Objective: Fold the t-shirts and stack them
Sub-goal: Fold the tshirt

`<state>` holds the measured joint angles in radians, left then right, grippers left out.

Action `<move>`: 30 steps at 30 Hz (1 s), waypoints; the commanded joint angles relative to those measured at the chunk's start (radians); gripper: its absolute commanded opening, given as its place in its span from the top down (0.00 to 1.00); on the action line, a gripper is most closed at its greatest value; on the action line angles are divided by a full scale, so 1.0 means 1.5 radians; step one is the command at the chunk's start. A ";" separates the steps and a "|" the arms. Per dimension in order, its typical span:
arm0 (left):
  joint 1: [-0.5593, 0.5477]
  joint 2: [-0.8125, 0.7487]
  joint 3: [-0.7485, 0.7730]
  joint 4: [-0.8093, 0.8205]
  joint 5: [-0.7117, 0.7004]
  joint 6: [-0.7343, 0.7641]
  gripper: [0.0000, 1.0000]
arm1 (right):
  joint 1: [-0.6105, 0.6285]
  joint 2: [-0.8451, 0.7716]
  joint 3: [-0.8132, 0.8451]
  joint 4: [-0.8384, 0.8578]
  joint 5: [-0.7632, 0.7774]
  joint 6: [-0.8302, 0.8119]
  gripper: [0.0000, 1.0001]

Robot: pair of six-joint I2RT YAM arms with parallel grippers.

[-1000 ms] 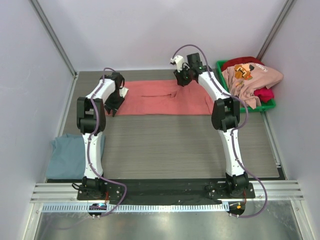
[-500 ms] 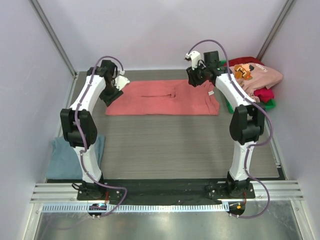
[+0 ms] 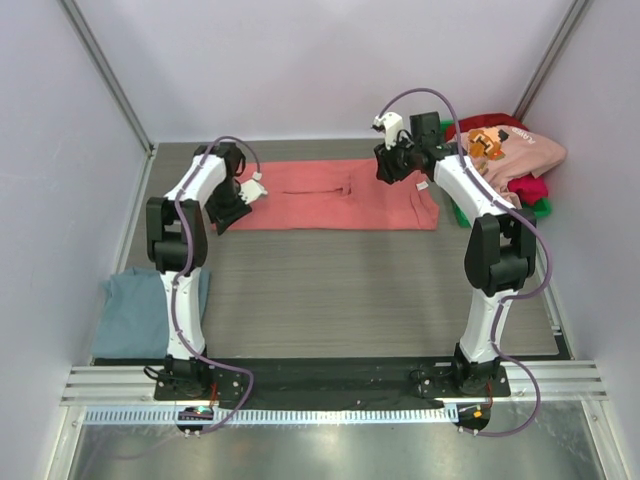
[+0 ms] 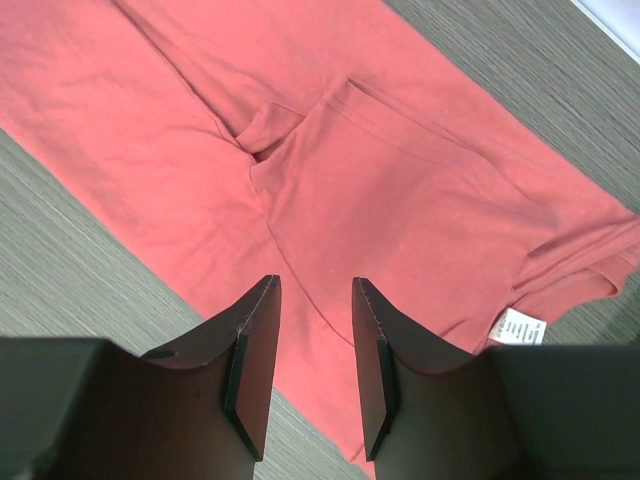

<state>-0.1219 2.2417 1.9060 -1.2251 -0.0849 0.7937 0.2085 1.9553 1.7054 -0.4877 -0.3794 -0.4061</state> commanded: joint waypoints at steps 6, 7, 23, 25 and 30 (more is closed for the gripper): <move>0.010 0.033 0.029 0.011 -0.002 0.012 0.54 | -0.004 -0.016 -0.006 0.023 -0.006 0.024 0.59; 0.011 0.036 0.030 0.015 -0.002 0.011 0.54 | -0.004 -0.017 -0.010 0.022 -0.006 0.023 0.59; 0.010 0.077 -0.033 0.052 -0.013 -0.022 0.89 | -0.005 -0.069 -0.082 0.019 -0.022 0.025 0.59; 0.002 0.062 -0.052 0.046 -0.008 -0.030 0.99 | -0.004 -0.078 -0.087 0.019 -0.015 0.024 0.59; -0.056 -0.070 -0.146 0.005 0.027 -0.054 1.00 | -0.004 -0.158 -0.137 0.018 0.040 0.028 0.59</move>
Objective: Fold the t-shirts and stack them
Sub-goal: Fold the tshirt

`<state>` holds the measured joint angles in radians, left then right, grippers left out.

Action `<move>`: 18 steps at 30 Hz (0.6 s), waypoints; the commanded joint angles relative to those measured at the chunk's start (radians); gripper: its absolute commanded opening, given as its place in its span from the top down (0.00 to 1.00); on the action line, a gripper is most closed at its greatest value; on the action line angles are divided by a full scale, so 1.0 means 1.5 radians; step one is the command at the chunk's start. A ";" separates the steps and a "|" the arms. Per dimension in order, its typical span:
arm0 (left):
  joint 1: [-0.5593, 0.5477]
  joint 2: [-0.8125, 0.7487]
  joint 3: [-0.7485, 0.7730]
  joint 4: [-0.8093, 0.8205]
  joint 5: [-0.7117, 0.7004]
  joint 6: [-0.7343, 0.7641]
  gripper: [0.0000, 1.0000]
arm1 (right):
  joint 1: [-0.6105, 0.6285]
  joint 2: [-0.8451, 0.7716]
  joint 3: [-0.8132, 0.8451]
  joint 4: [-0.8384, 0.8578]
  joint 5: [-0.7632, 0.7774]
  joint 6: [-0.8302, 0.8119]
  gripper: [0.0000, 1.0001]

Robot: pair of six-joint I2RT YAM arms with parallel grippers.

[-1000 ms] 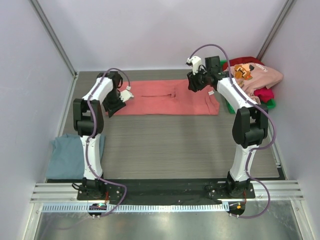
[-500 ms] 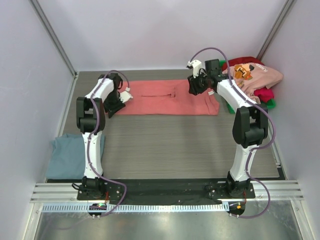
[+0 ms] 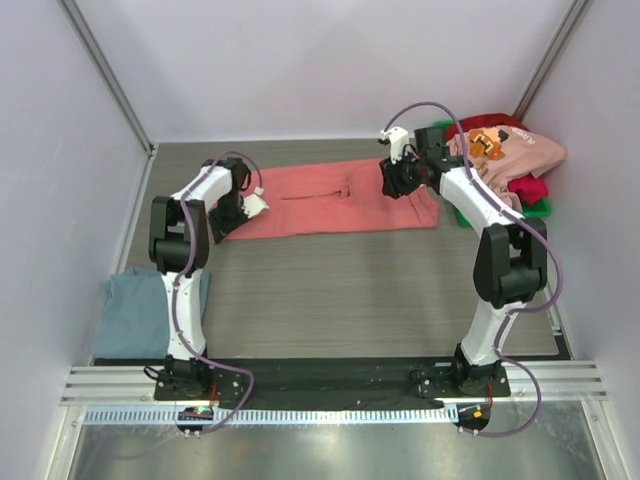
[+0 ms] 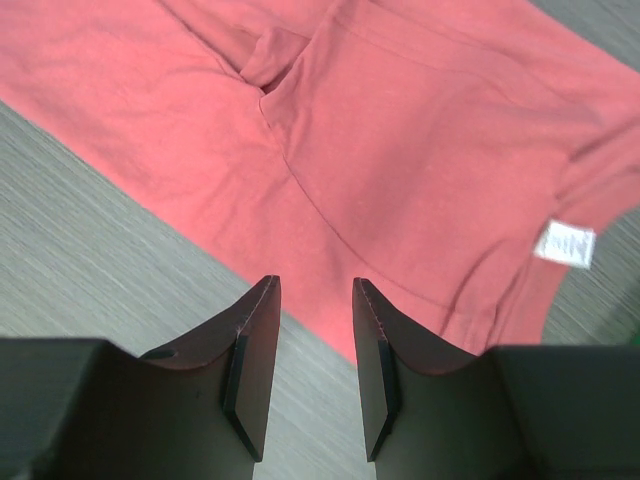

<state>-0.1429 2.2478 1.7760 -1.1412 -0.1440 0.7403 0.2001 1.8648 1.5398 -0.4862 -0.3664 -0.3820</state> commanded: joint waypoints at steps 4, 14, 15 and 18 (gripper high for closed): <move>-0.090 -0.184 -0.145 -0.106 0.092 -0.026 1.00 | 0.002 -0.140 -0.078 0.017 0.085 0.000 0.59; -0.237 -0.414 -0.302 -0.291 0.196 -0.060 1.00 | -0.013 -0.060 -0.077 0.062 0.178 0.101 0.60; -0.254 -0.426 -0.311 -0.301 0.209 -0.062 1.00 | -0.014 -0.048 -0.064 0.067 0.189 0.103 0.60; -0.323 -0.460 -0.324 -0.338 0.232 -0.078 1.00 | -0.017 -0.004 -0.028 0.073 0.194 0.099 0.61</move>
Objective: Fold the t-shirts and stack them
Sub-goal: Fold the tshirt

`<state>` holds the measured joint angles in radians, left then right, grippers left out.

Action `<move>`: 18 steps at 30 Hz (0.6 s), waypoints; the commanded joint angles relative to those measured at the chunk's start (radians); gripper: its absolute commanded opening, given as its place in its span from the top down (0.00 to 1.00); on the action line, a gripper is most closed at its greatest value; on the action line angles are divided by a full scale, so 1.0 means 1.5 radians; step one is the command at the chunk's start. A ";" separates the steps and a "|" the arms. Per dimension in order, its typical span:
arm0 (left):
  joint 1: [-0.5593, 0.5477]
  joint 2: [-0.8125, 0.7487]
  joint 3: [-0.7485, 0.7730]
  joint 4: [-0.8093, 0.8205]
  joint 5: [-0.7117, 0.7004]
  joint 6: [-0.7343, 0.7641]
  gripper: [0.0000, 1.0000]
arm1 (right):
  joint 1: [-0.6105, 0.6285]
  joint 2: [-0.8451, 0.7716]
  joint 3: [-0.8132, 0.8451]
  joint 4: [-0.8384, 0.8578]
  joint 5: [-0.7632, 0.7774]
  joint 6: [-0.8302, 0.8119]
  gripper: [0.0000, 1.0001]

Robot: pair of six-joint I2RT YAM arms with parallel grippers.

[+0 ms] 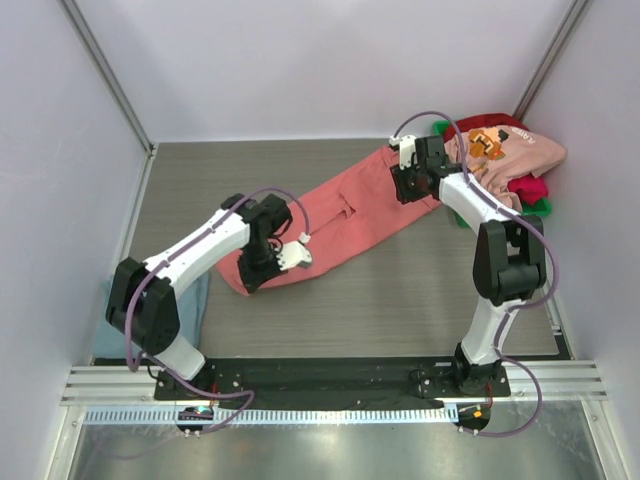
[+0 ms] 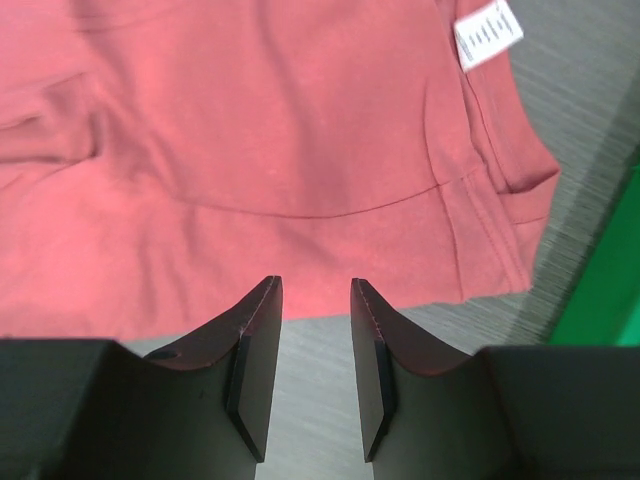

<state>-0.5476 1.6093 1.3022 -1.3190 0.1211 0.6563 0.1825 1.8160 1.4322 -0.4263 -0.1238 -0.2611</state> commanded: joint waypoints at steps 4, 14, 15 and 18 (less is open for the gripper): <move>-0.142 -0.081 -0.035 -0.229 0.093 -0.056 1.00 | -0.004 0.086 0.081 0.038 0.052 -0.001 0.62; -0.251 -0.038 -0.008 -0.229 0.173 -0.056 1.00 | -0.007 0.245 0.171 0.044 0.073 -0.027 0.64; -0.264 -0.028 0.022 -0.229 0.177 -0.056 1.00 | -0.007 0.282 0.205 0.044 0.076 -0.028 0.64; -0.324 0.016 0.079 -0.229 0.180 -0.056 1.00 | -0.005 0.343 0.271 0.042 0.079 -0.036 0.64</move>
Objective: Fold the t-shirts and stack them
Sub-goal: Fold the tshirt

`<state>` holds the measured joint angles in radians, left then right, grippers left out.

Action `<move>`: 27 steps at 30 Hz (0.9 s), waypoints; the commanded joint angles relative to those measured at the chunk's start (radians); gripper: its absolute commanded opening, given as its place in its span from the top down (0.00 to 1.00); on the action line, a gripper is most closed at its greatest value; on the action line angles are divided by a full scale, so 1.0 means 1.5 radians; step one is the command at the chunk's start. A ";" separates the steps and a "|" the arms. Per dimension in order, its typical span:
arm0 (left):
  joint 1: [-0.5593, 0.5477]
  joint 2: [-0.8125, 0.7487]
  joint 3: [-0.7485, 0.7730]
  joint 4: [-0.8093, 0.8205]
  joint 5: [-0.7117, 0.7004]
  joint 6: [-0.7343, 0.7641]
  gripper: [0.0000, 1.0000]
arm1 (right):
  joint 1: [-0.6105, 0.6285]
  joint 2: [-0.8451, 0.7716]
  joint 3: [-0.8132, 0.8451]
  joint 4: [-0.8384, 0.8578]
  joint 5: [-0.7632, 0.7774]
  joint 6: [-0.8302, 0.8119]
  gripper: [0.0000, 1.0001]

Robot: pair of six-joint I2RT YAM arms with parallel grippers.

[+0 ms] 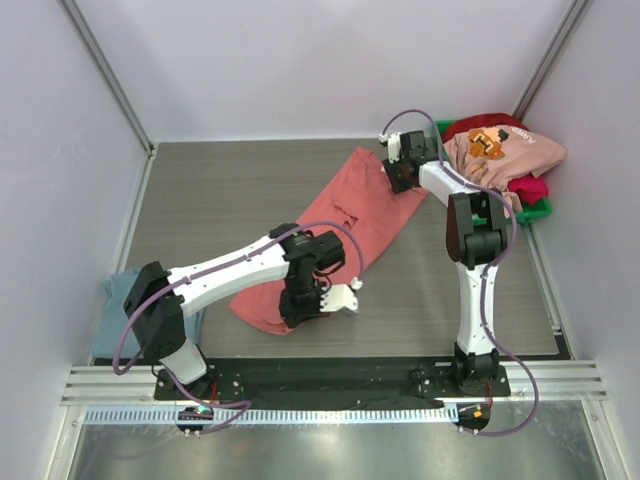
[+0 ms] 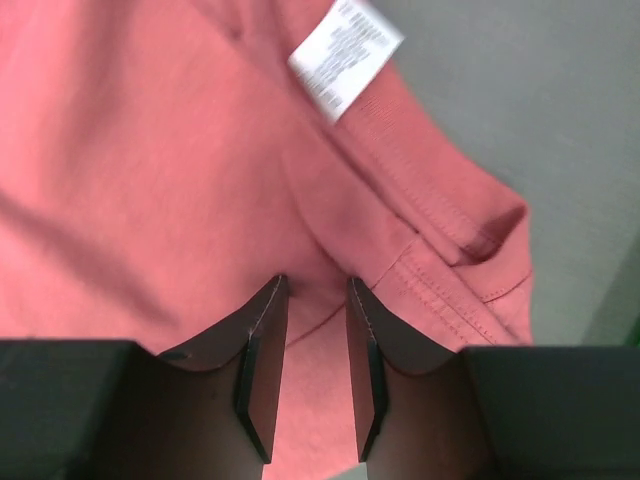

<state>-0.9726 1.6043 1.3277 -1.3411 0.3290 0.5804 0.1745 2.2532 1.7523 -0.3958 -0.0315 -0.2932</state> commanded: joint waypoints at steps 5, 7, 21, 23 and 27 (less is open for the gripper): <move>-0.088 0.085 0.110 -0.213 0.058 0.003 0.99 | 0.007 0.150 0.220 -0.021 0.047 -0.018 0.66; -0.088 0.098 0.124 -0.210 0.067 0.013 0.99 | 0.009 0.188 0.259 -0.028 0.031 -0.020 0.66; -0.105 0.334 0.367 -0.190 0.145 0.038 0.96 | 0.068 0.319 0.499 -0.027 -0.031 -0.008 0.64; -0.106 0.356 0.397 -0.189 0.153 0.043 0.96 | 0.072 0.326 0.517 -0.026 -0.049 -0.004 0.64; -0.112 0.403 0.457 -0.179 0.177 0.036 0.85 | 0.082 0.336 0.526 0.013 -0.079 0.019 0.64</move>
<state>-1.1275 2.1841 1.9491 -1.3293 0.5266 0.6235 0.2790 2.7350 2.5027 -0.4095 -0.0818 -0.3016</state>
